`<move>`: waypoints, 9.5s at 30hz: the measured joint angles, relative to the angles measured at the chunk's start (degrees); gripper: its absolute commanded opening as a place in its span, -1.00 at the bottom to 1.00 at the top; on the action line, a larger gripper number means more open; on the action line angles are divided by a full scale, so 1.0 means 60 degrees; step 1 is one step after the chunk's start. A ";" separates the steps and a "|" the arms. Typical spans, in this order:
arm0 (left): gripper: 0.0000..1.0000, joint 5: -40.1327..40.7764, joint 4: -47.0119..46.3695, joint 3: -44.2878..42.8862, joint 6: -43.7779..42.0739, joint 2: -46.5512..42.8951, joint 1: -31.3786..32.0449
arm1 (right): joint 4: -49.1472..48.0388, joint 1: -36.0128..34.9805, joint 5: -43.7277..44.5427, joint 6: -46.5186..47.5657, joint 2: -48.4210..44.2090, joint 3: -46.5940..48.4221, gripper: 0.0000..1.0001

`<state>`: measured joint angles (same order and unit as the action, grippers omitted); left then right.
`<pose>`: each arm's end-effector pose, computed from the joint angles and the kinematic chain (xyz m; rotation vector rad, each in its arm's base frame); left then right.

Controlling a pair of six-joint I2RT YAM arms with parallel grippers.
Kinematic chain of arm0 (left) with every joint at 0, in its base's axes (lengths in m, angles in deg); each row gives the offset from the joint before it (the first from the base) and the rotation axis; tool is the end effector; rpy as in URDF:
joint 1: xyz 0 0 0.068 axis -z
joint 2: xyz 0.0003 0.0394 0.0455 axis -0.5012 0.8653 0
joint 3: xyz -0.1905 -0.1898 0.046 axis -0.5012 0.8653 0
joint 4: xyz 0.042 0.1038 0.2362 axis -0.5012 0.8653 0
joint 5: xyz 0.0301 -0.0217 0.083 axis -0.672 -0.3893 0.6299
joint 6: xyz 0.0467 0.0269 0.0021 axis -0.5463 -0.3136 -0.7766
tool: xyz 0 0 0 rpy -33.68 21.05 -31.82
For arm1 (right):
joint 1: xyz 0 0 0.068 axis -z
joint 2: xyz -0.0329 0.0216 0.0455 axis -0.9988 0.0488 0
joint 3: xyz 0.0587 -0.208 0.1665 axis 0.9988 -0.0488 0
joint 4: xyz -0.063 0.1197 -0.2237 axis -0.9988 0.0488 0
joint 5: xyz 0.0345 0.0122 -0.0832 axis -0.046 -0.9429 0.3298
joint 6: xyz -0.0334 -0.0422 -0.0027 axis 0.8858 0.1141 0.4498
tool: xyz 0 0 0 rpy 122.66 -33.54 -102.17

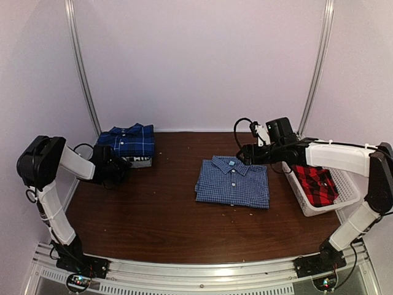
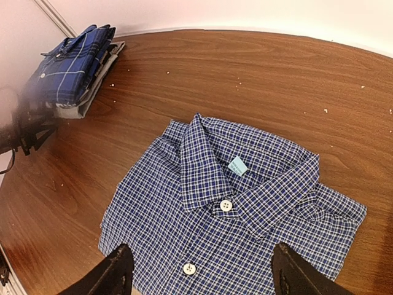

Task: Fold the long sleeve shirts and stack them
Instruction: Move the square-folded shirt to the center of the board, then pick up the square-folded shirt from the center of the board, then place the square-folded shirt on the square-folded shirt.

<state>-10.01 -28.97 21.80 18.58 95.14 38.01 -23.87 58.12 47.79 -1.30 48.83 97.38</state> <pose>0.3425 -0.0540 0.1169 -1.2120 2.0579 -0.9396 0.2949 0.1737 0.2515 -0.3607 2.2589 0.7077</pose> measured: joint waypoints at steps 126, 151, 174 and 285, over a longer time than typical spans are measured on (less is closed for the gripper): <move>-0.48 -0.1144 0.6579 -0.8127 -0.6510 0.3155 0.5023 | 0.0080 0.0098 0.1628 -0.2036 -0.1082 -0.2197 0.60; -0.07 -0.0481 0.7351 -0.9162 -0.6805 0.3891 0.5497 | -0.0280 0.1122 0.1570 -0.2065 -0.0109 -0.2885 0.59; -0.20 -0.0022 0.7843 -1.0145 -0.6466 0.5064 0.5686 | -0.1315 0.1293 0.1035 -0.2051 0.0958 -0.2914 0.48; -0.06 0.1690 0.9406 -0.3676 -0.7566 -0.1606 0.0517 | -0.1803 -0.3457 -0.0557 -0.4207 0.4747 0.2590 0.07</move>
<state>0.13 27.46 -0.25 -26.82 85.50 41.11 -34.69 37.38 44.44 -26.54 77.31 112.92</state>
